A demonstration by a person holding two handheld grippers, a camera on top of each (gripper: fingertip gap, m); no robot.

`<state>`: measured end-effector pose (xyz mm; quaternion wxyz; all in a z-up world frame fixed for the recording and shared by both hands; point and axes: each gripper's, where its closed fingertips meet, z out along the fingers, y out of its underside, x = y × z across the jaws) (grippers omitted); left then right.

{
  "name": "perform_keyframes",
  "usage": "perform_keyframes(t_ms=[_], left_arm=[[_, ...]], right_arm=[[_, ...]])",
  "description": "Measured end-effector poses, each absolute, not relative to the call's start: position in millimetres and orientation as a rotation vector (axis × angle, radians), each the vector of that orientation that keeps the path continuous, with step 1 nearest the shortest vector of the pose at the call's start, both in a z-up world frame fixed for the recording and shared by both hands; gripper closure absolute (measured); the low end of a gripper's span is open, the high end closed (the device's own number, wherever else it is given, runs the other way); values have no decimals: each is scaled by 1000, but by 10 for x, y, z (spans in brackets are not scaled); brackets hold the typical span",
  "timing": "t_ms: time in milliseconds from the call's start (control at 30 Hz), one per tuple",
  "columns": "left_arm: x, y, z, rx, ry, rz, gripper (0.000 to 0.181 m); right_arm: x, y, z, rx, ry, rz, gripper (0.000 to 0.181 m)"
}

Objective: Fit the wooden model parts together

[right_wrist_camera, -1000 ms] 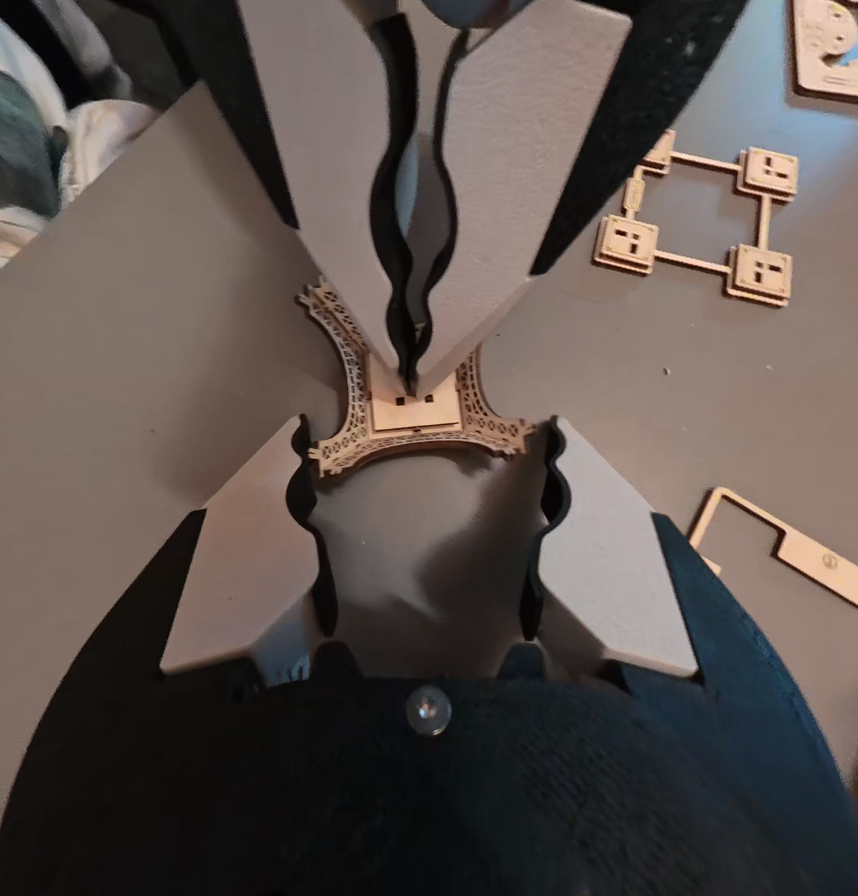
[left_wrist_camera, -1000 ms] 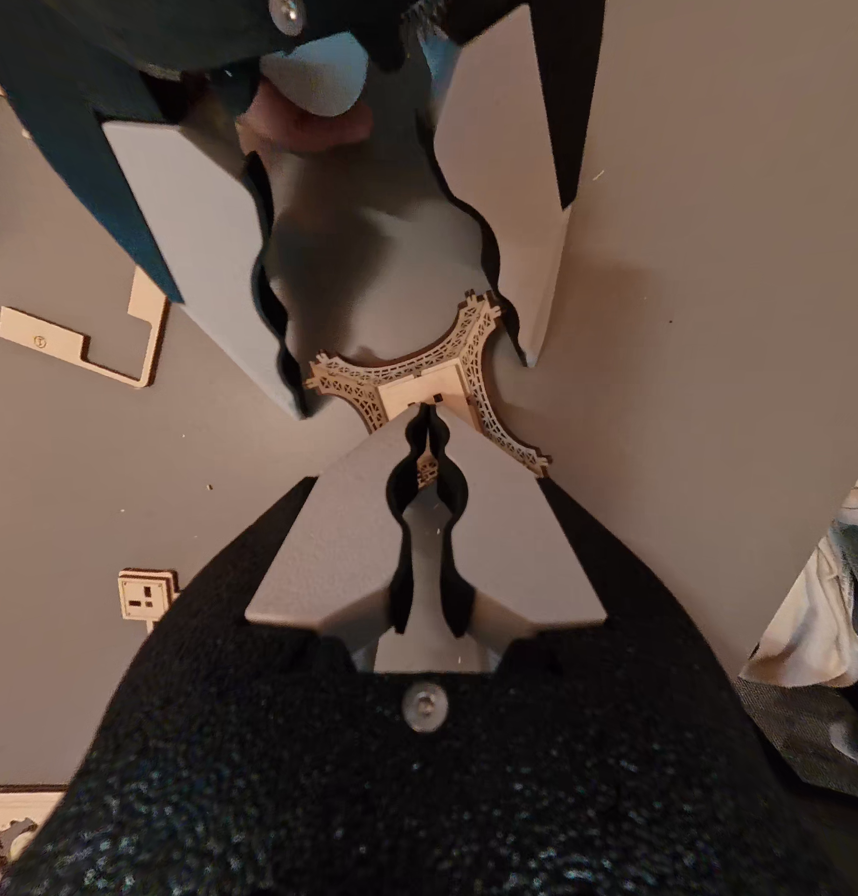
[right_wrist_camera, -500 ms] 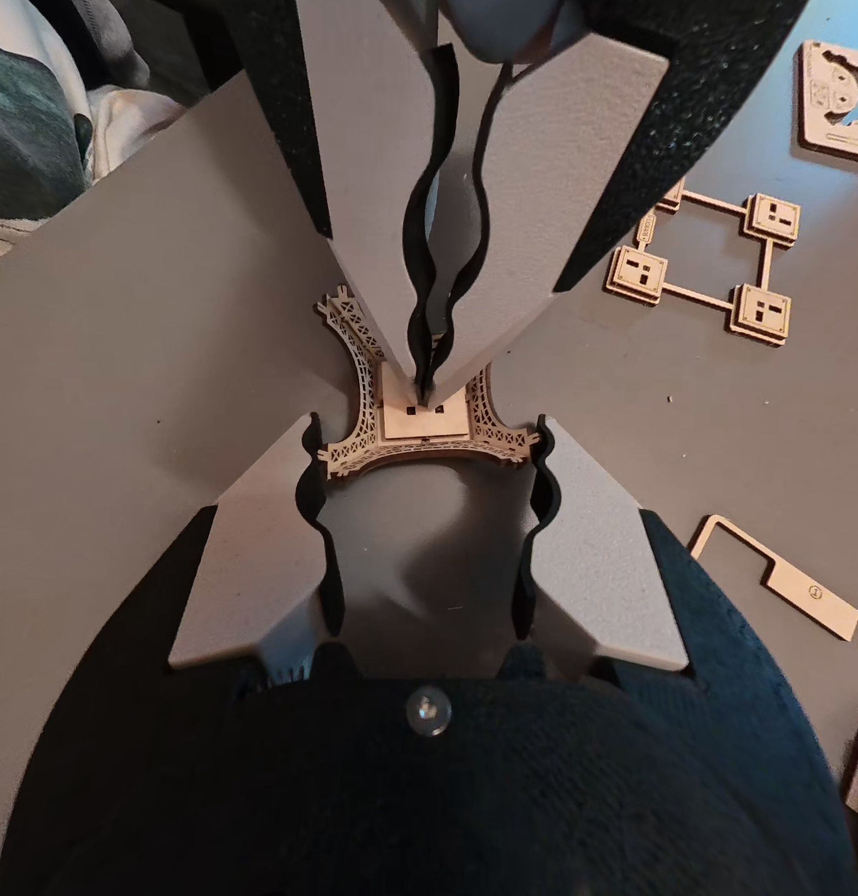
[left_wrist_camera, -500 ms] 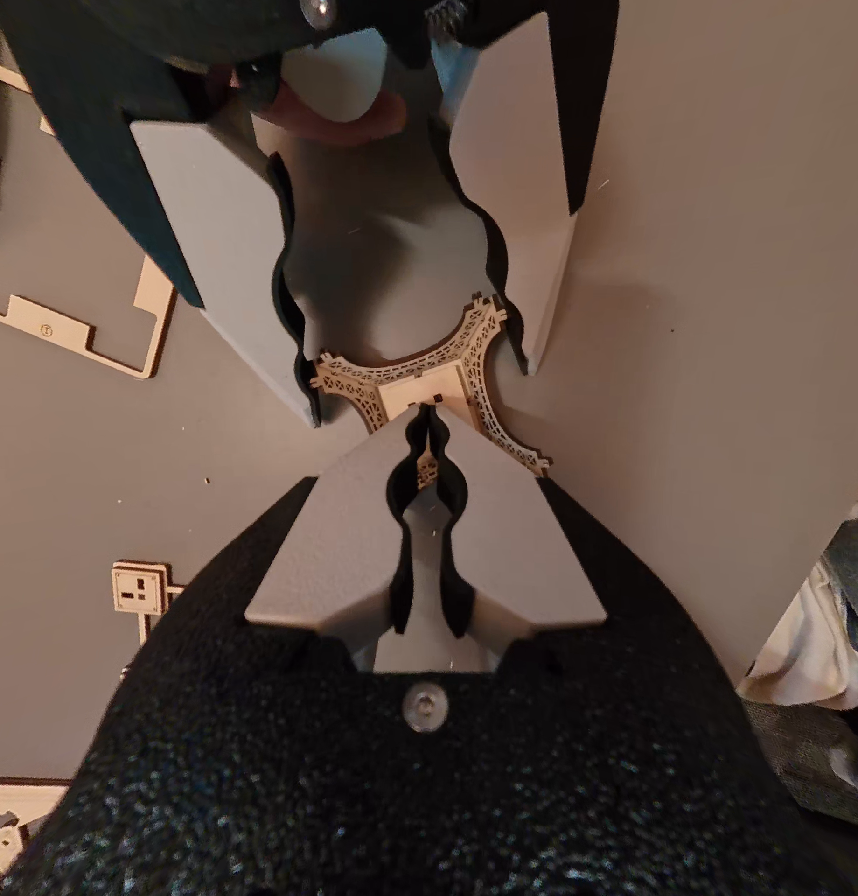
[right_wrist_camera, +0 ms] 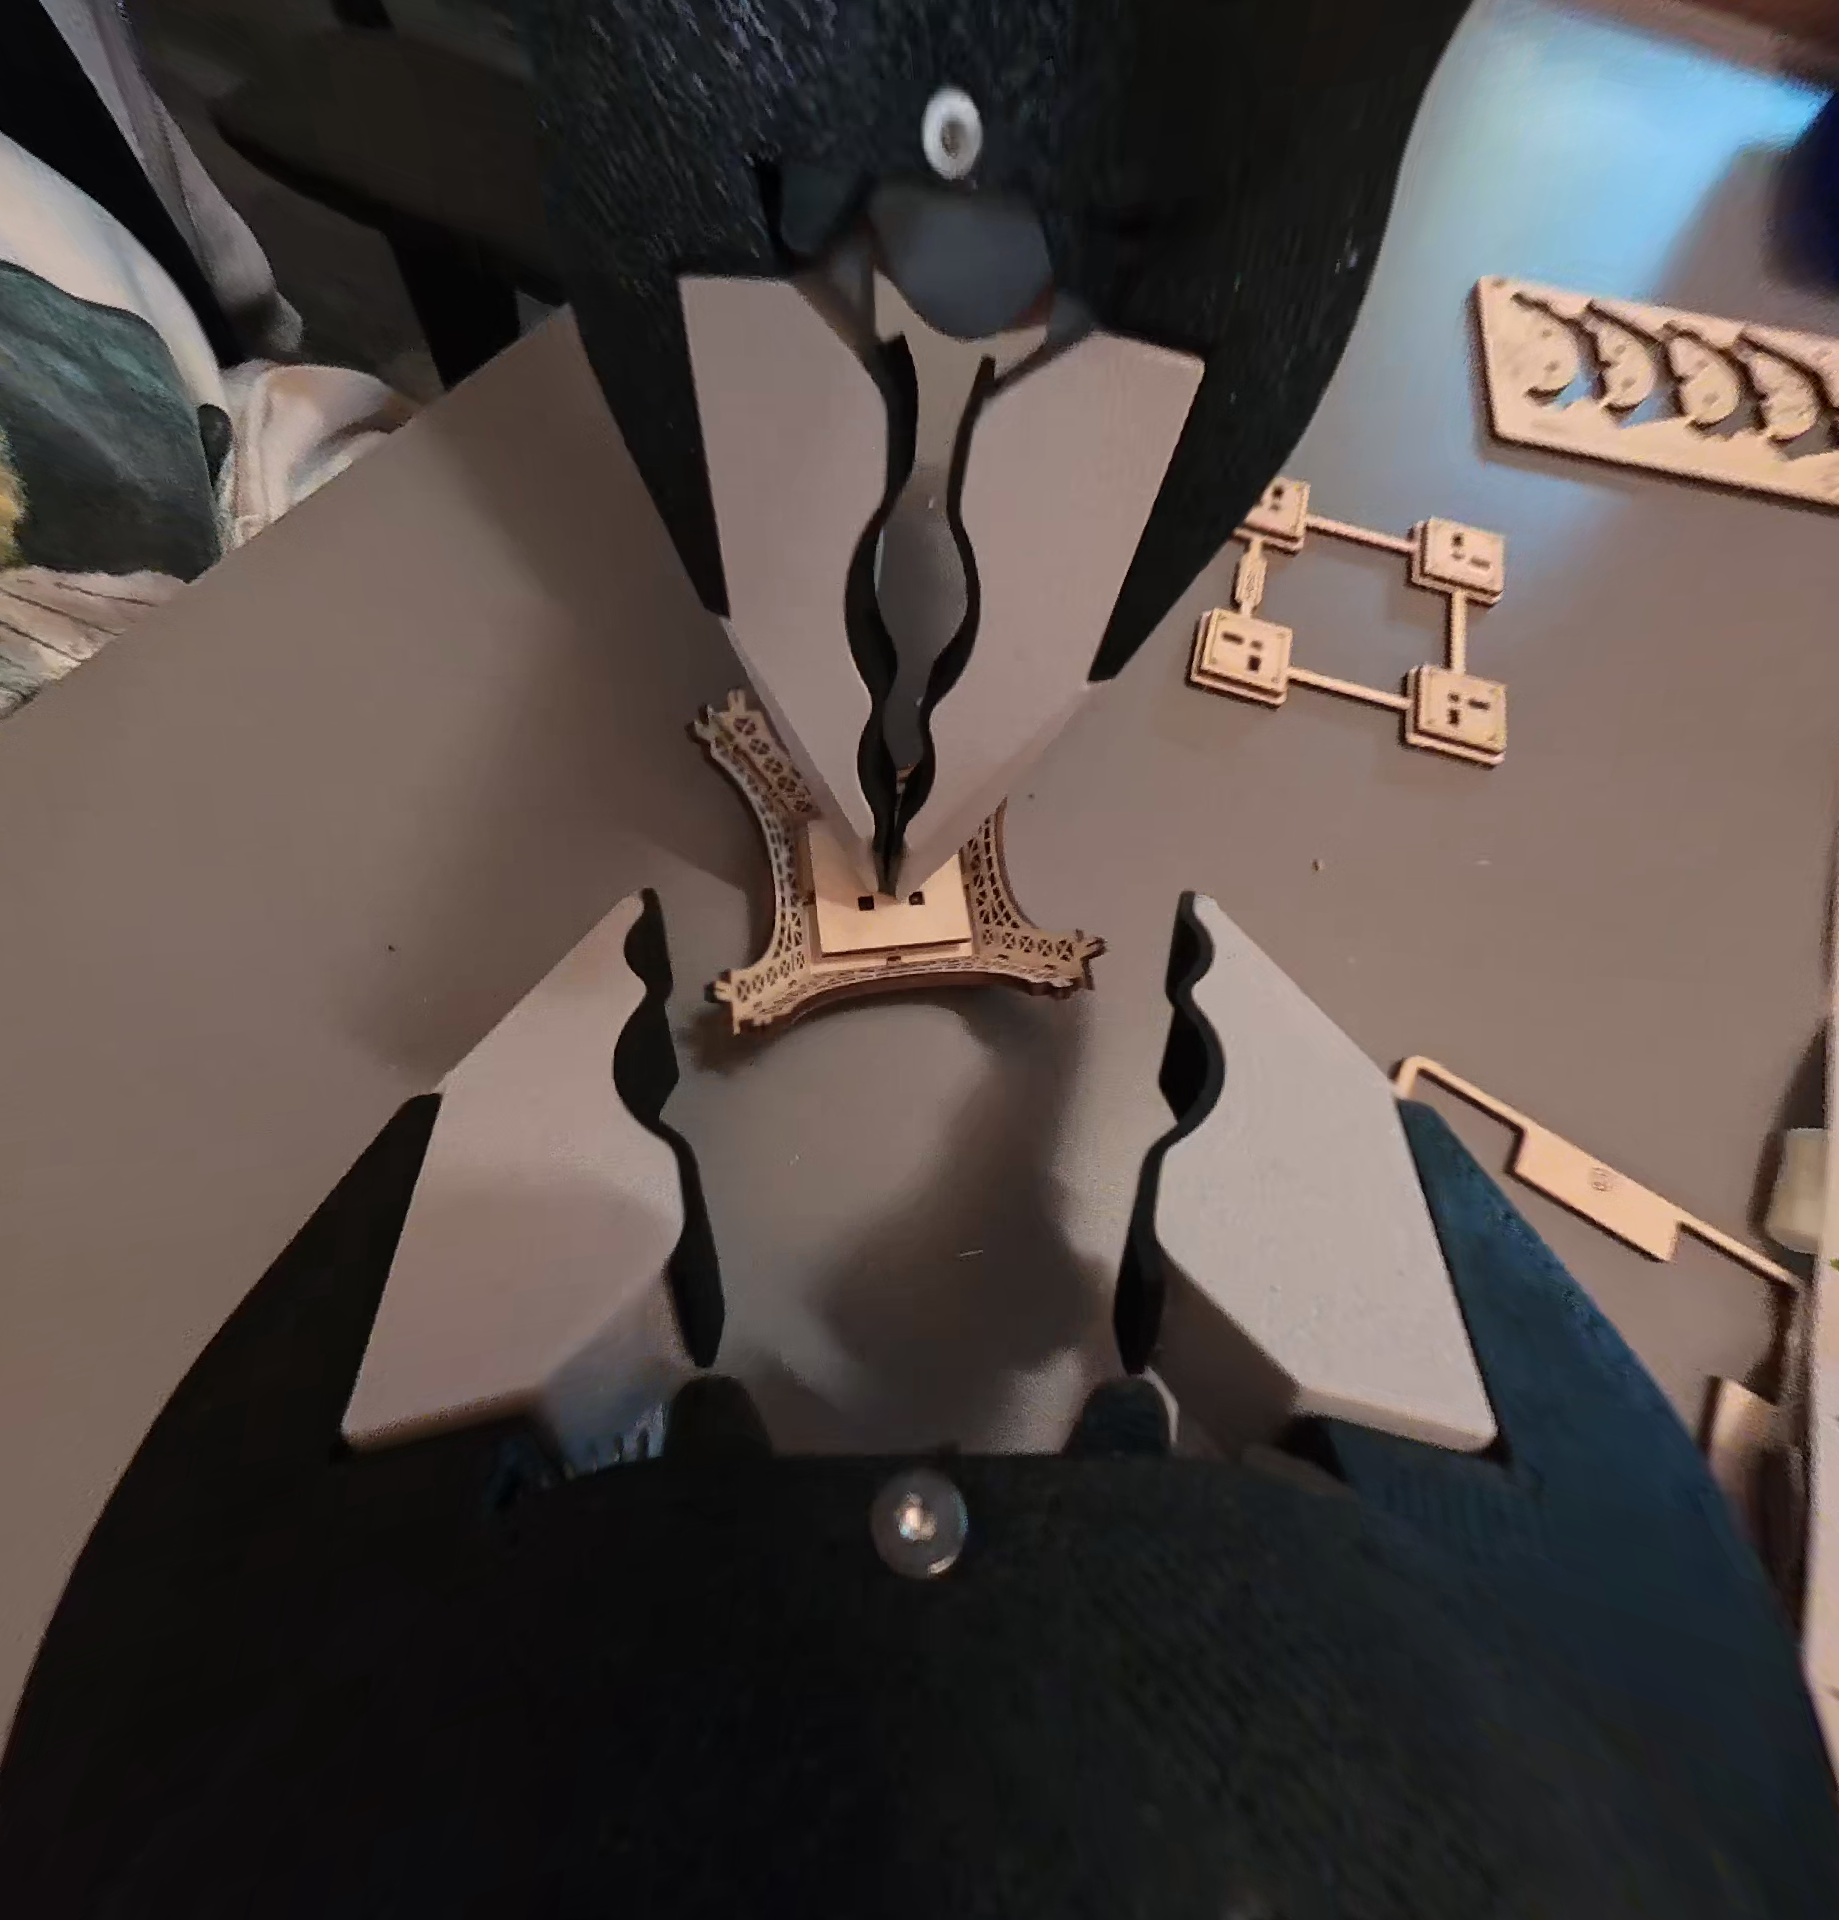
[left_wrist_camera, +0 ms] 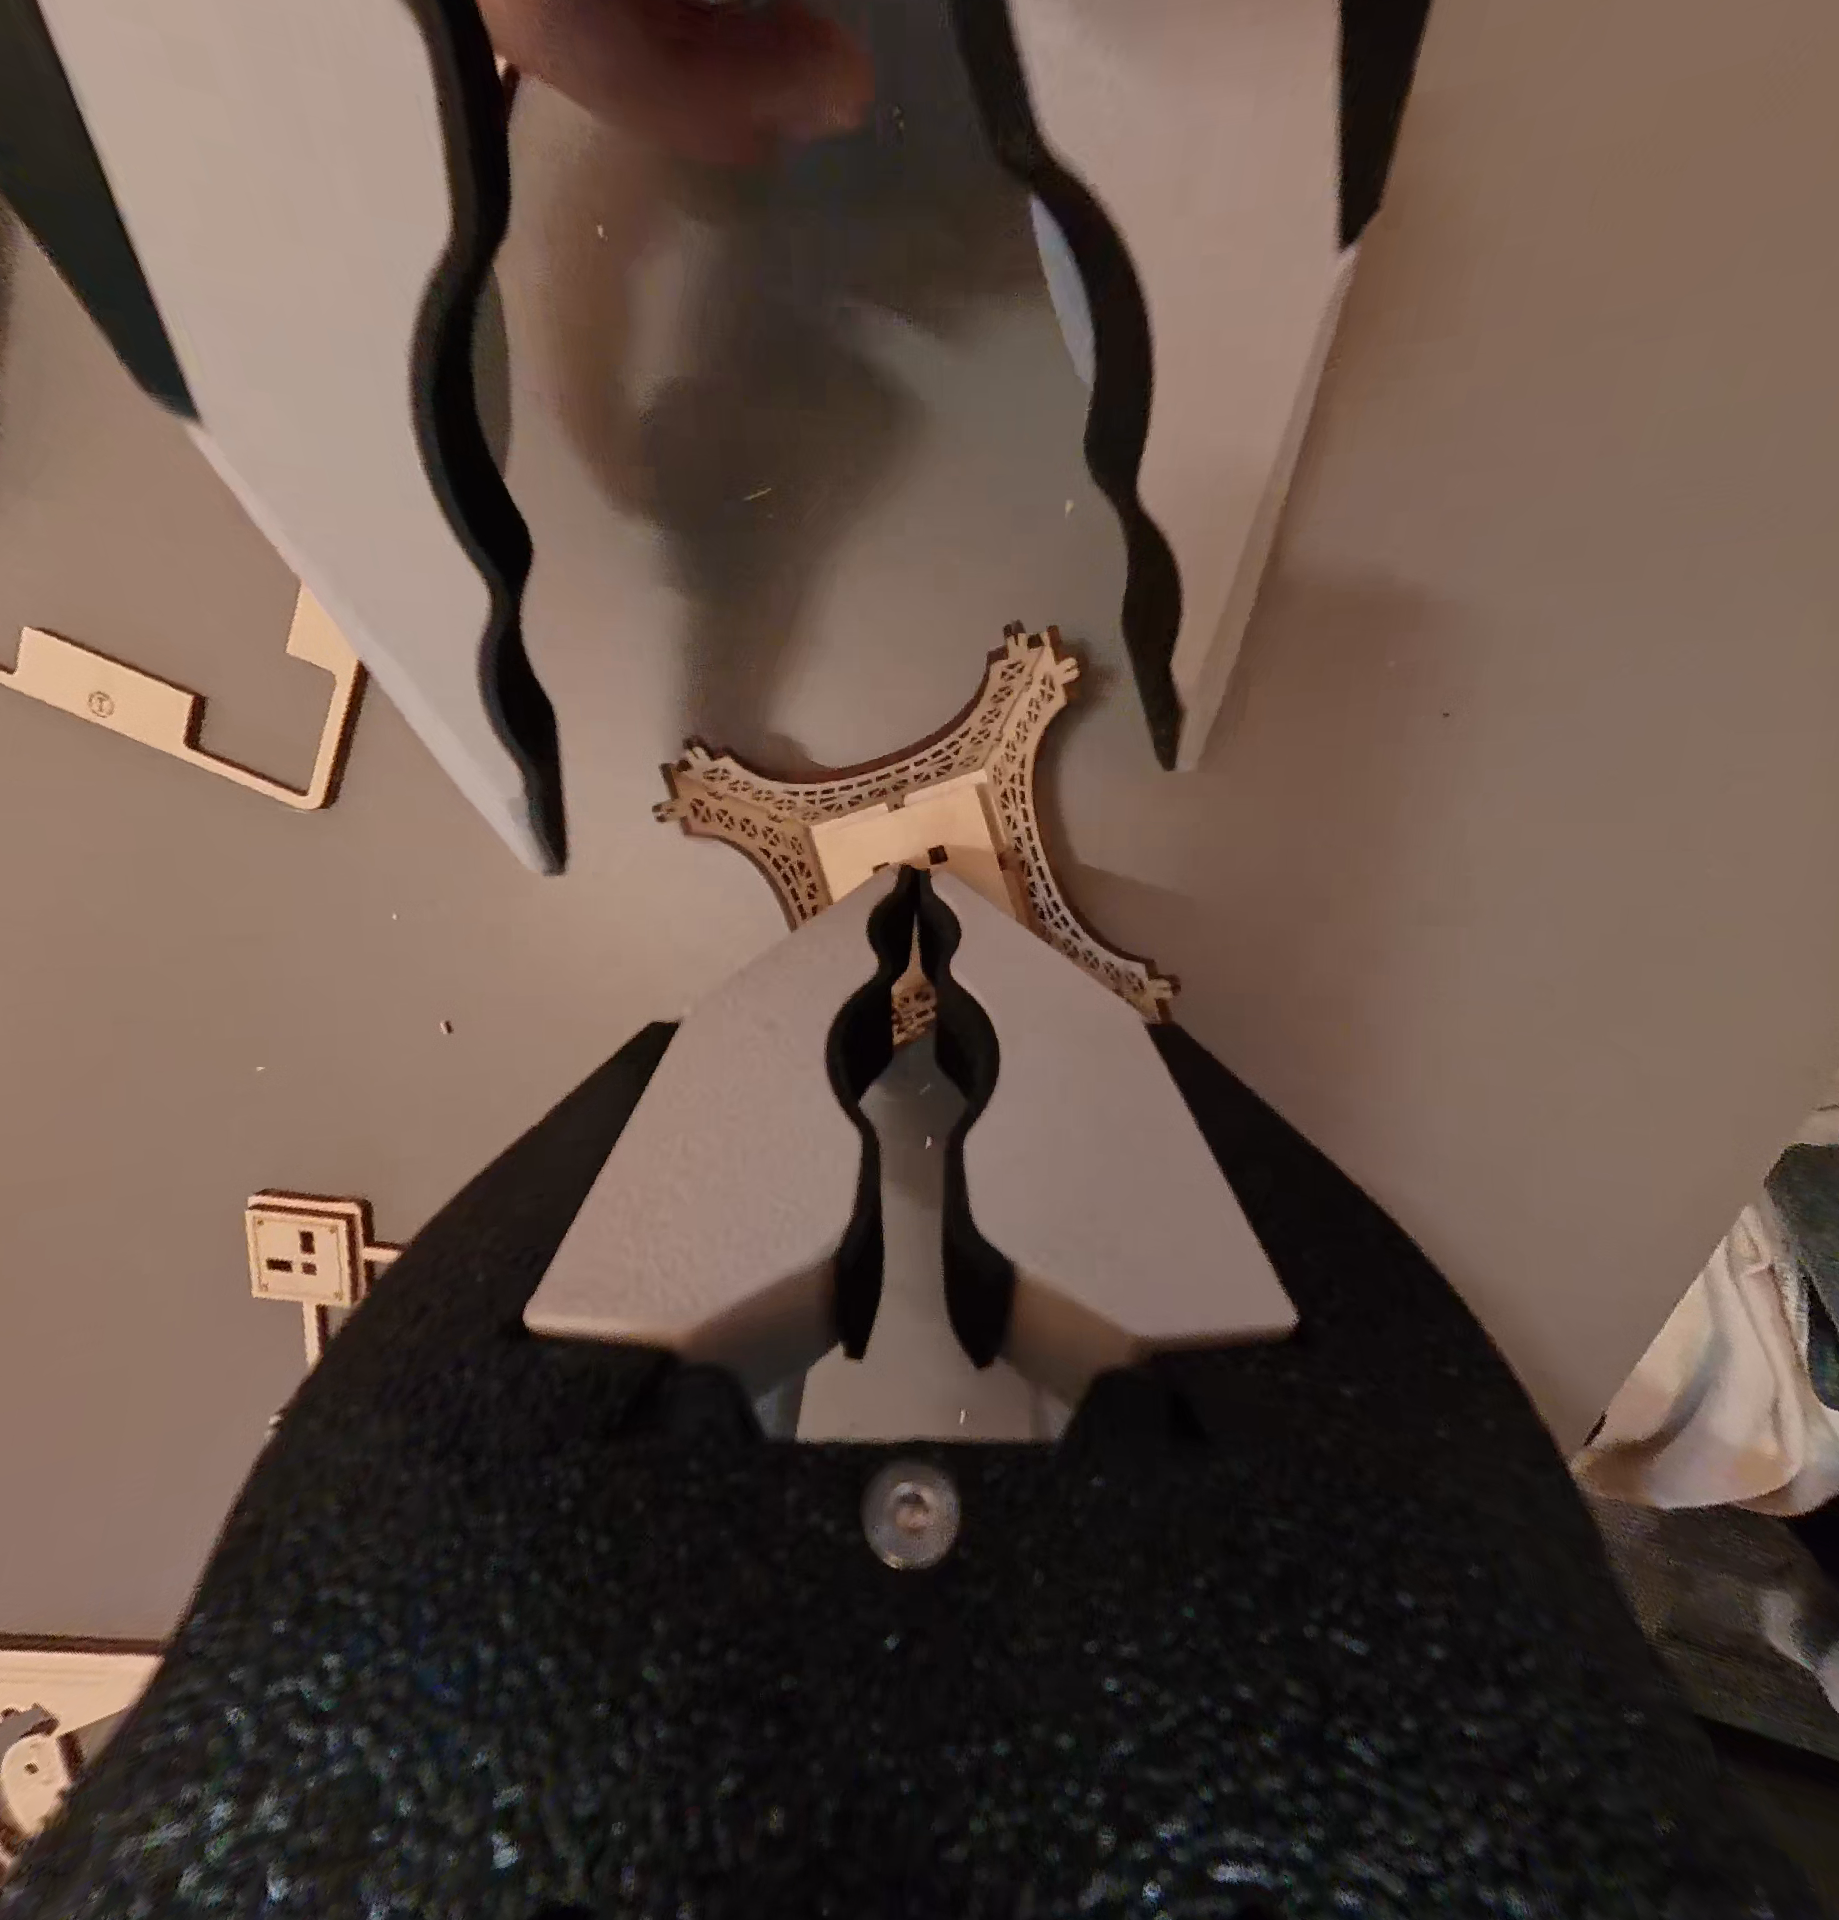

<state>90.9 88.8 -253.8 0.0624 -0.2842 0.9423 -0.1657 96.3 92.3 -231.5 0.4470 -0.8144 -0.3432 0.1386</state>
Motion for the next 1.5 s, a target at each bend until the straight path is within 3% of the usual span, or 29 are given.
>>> perform_keyframes(t_ms=[167, 400, 467, 700, 867, 1500], left_arm=[[909, 887, -2537, -869, 2843, -527, 181], [904, 884, -2534, -833, 2842, -570, 181], [907, 884, -2533, -842, 2826, -618, 181], [911, 881, -2530, -891, 2760, -710, 181], [914, 881, -2528, -919, 2705, -765, 181], [912, 885, -2526, -942, 2582, -906, 181]], right_arm=[[930, 929, -2349, -2057, -881, 305, 76], [846, 1053, -2328, -2093, -922, 333, 82], [896, 1064, -2320, -2138, -895, 298, 76], [858, 1105, -2302, -2129, -882, 184, 80], [720, 1103, -2374, -2101, -912, 270, 95], [726, 1072, -2615, -2317, -1012, 297, 109]])
